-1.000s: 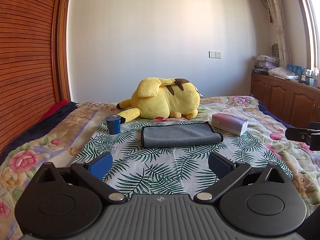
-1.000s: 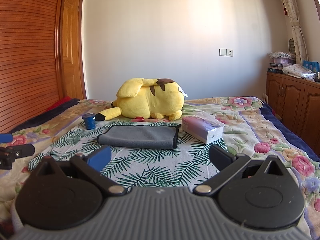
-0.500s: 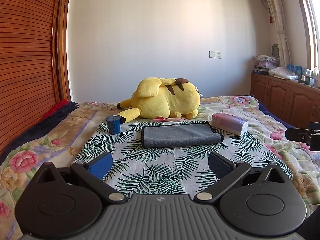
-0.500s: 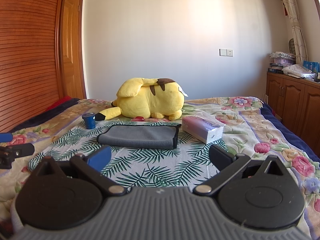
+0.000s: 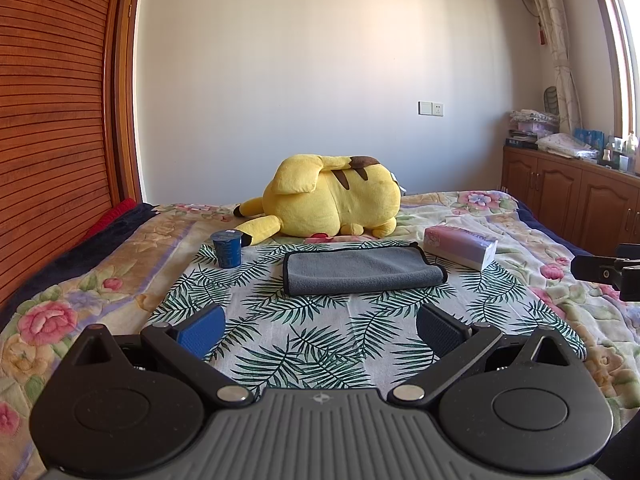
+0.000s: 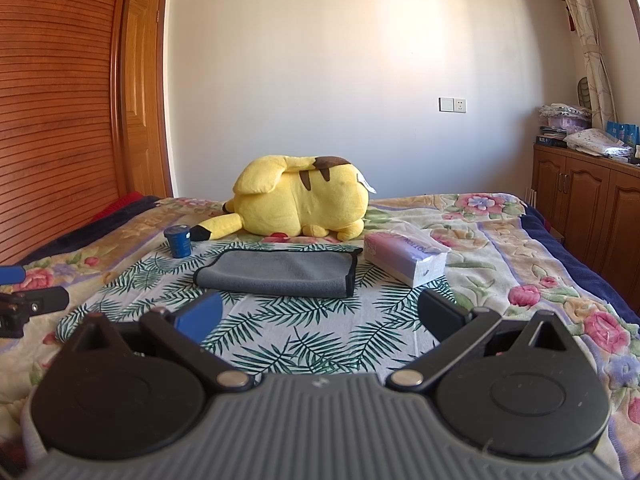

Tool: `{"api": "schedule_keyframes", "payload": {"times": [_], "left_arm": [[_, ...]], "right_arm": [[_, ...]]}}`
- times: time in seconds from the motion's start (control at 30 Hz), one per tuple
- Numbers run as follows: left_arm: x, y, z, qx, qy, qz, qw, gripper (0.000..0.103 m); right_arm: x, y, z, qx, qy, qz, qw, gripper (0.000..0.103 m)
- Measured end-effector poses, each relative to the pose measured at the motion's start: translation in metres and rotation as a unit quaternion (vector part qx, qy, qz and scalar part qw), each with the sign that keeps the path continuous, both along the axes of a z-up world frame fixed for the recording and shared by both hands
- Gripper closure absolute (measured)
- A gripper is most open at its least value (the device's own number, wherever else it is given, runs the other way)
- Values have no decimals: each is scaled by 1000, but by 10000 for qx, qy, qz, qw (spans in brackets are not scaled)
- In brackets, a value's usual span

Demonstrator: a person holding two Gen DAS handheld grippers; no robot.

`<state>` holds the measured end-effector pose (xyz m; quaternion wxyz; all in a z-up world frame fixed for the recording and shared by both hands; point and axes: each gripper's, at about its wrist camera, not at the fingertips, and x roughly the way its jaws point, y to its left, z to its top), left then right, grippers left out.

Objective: Fold towel

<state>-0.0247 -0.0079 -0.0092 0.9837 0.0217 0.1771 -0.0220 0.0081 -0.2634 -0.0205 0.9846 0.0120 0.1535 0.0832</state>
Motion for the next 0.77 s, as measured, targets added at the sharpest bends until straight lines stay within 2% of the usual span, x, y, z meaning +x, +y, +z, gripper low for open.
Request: {"api": "schedule_keyframes", "payload": {"times": [0.77], "left_arm": [[0, -1, -1, 27, 11, 6, 10000, 16]], "right_arm": [[0, 0, 0, -5, -1, 0, 10000, 0]]}}
